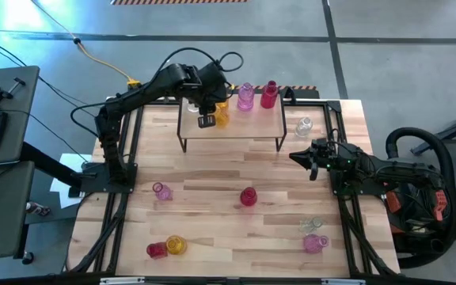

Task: Sort vases onto shelf
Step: Put the top yellow vase aligned with the other yellow vase on the shelf

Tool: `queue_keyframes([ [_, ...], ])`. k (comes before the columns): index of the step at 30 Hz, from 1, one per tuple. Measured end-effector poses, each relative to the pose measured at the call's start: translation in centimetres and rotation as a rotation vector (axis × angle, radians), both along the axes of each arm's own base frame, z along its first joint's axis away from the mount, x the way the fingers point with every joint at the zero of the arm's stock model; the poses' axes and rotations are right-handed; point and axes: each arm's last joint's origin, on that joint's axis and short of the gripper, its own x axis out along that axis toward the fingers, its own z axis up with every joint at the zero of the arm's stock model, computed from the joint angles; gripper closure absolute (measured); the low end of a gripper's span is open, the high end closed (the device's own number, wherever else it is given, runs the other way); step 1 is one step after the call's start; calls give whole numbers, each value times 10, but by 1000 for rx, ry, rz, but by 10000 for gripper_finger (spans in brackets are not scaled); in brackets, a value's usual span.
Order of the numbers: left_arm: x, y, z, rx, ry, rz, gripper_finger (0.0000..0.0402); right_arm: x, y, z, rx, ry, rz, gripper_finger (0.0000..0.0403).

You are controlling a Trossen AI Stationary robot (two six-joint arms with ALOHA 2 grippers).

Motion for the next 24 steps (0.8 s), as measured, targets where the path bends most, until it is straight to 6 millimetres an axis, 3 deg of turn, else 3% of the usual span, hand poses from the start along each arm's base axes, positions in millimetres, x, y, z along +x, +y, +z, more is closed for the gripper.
queue_keyframes([
  [24,2,-1,1,3,-17,-5,282,0,0,0,1,1,8,375],
])
